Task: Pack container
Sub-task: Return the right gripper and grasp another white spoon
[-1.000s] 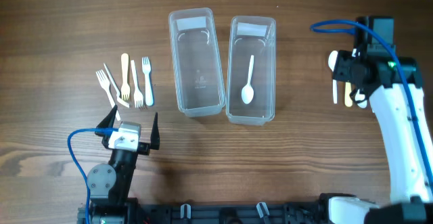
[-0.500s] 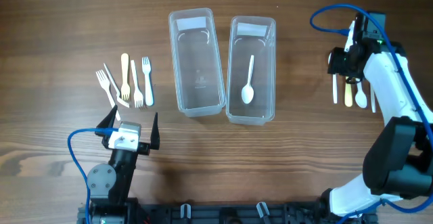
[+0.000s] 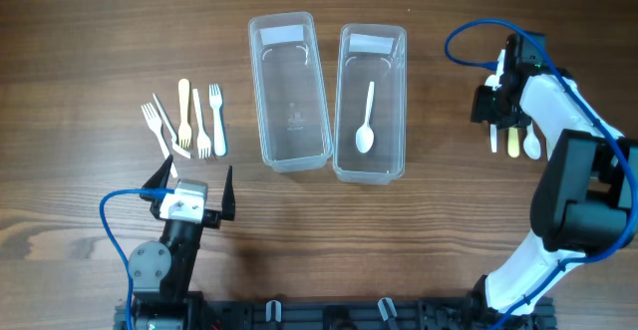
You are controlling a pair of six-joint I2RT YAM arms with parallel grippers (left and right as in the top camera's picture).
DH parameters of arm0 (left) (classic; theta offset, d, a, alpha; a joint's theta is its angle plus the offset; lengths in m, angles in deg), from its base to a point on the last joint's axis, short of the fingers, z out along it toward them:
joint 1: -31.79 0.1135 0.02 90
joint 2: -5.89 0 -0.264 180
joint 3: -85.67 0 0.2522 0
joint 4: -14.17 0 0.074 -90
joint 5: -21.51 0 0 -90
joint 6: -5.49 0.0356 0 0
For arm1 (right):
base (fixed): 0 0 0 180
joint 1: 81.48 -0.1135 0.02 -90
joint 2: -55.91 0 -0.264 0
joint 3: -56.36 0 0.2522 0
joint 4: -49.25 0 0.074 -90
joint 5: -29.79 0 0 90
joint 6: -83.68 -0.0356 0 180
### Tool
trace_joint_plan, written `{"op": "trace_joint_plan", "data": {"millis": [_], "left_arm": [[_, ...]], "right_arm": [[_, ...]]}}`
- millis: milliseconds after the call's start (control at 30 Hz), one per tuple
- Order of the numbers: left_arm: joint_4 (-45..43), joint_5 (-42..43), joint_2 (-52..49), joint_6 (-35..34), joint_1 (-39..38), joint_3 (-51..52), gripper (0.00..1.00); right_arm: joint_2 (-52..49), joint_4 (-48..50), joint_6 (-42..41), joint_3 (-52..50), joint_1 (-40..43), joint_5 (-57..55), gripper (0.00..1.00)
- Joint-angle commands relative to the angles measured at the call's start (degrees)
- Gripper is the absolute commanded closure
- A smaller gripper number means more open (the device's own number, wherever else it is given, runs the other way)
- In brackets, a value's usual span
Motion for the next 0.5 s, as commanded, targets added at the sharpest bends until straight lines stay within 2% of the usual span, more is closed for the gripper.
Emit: {"op": "trace_joint_plan", "data": {"millis": [0,233,267,333,367,467], "left_arm": [[0.1,-0.3,0.3,0.9,0.4,0.3,0.00],[0.1,-0.3,0.3,0.9,0.4,0.3,0.00],[0.1,-0.3,0.3,0.9,0.4,0.3,0.00],[0.1,-0.3,0.3,0.9,0.4,0.3,0.00],[0.1,-0.3,0.3,0.9,0.4,0.3,0.00],[0.1,-0.3,0.3,0.9,0.4,0.3,0.00]], "right_arm": [[-2.1,1.2,0.2,-0.5,0.3,0.9,0.41],[-6.0,3.5,2.1,-0.5,0.3,2.2,0.41],[-6.6,3.7,2.1,-0.5,0.3,2.5,0.45],[-6.8,3.6,2.1,-0.5,0.3,3.5,0.82],[-6.7,3.5,2.0,-0.5,0.3,3.5,0.95],[-6.7,2.5,2.0,-0.5,0.3,3.5,0.96]]}}
